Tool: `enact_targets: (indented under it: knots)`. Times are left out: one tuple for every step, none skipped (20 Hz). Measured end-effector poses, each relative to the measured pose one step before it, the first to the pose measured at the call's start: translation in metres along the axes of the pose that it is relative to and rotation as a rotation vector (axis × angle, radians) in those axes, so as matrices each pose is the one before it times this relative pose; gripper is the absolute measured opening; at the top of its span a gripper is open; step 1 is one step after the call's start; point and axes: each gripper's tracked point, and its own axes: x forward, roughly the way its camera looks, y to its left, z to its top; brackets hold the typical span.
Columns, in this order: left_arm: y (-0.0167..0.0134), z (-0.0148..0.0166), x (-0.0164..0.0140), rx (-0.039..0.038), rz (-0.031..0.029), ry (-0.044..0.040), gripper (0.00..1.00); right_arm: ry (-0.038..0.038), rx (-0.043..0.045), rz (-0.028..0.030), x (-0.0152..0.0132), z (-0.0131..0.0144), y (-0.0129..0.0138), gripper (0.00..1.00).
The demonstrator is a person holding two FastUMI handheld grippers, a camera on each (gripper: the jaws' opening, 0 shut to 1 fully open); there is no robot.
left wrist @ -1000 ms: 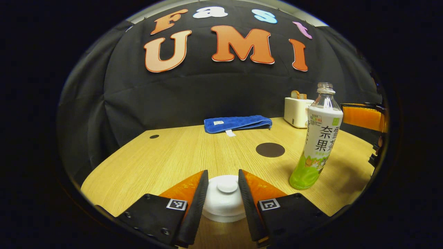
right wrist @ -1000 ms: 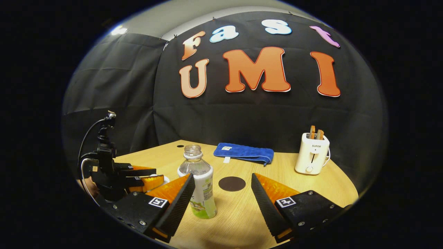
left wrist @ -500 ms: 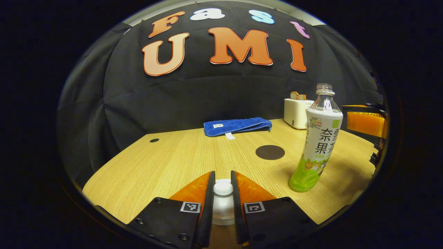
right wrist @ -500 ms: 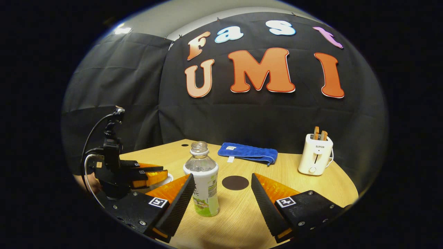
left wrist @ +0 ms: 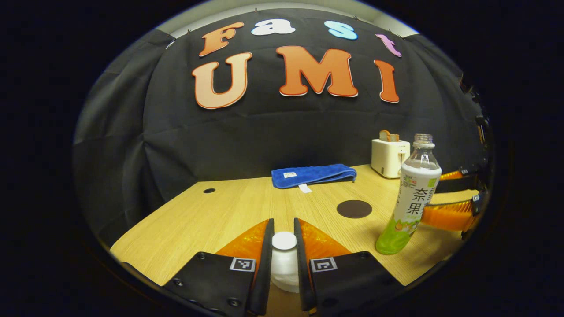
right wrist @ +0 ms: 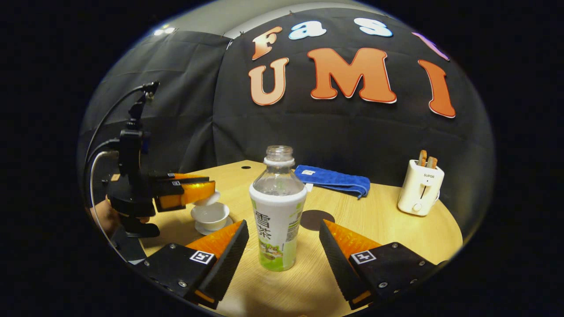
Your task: Open the teacup lid with one hand, grasp the water bottle and pour water into the teacup with the other hand; after pouring, place the water bottle on the coaster and then close the teacup lid.
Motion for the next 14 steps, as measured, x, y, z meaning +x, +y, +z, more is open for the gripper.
enact_targets:
  knots:
    - [0.00622, 0.00110, -0.00065, -0.00596, 0.01197, -0.00192, 0.30, 0.01733, 0.00670, 0.00471, 0.00533, -0.00640, 0.00288, 0.95]
    - [0.00390, 0.00055, -0.00146, -0.00652, 0.00891, -0.00402, 0.31, 0.01576, 0.00754, 0.00294, 0.00482, -0.00479, 0.00197, 0.92]
    - [0.00663, 0.00105, 0.00019, -0.00372, 0.01093, -0.00264, 0.31, 0.01399, 0.00680, 0.00271, 0.00310, -0.00445, 0.00217, 0.90]
    - [0.00616, -0.00012, -0.00136, -0.00230, 0.01196, -0.00176, 0.31, 0.00808, 0.00578, -0.00189, 0.00316, -0.00170, 0.00197, 0.88]
    - [0.00676, 0.00107, -0.00065, -0.00251, 0.01073, -0.00353, 0.31, 0.00745, 0.00226, -0.00475, 0.00344, -0.00159, 0.00072, 0.86]
    - [0.00488, 0.00032, -0.00063, -0.00301, 0.00979, -0.00210, 0.31, 0.00544, -0.00163, -0.01069, 0.00241, -0.00119, -0.00066, 0.81]
    - [0.00512, 0.00244, -0.00049, -0.00532, 0.01019, -0.00535, 0.31, 0.00928, -0.00158, -0.00288, 0.00352, -0.00096, -0.00007, 0.78]
    - [0.00476, -0.00009, -0.00097, -0.00562, 0.00770, -0.00021, 0.31, -0.00416, 0.00162, -0.00043, -0.00019, 0.00204, 0.00164, 0.67]
    - [0.00560, 0.00082, -0.00088, -0.00561, 0.00883, -0.00293, 0.31, 0.01056, -0.01390, 0.00028, 0.00166, 0.00038, 0.00283, 0.66]
    - [0.00380, -0.00040, -0.00010, -0.00521, 0.00558, 0.00267, 0.29, -0.00055, -0.01003, -0.00098, 0.00003, 0.00241, 0.00099, 0.64]
    - [0.00547, -0.00149, 0.00005, -0.00467, 0.00746, 0.00111, 0.29, 0.00439, -0.01786, -0.01436, 0.00063, 0.00162, -0.00141, 0.64]
    - [0.00585, -0.00091, 0.00131, -0.00505, 0.00658, -0.00117, 0.31, 0.00498, -0.01884, -0.02009, 0.00098, -0.00035, -0.00295, 0.63]
    - [0.00425, -0.00101, 0.00183, -0.00303, 0.00419, 0.00192, 0.30, 0.00363, -0.01365, -0.02088, 0.00148, 0.00153, -0.00233, 0.63]
    - [0.00467, 0.00004, 0.00020, -0.00469, 0.00714, -0.00294, 0.31, 0.00235, -0.01089, -0.01746, 0.00144, 0.00106, -0.00120, 0.62]
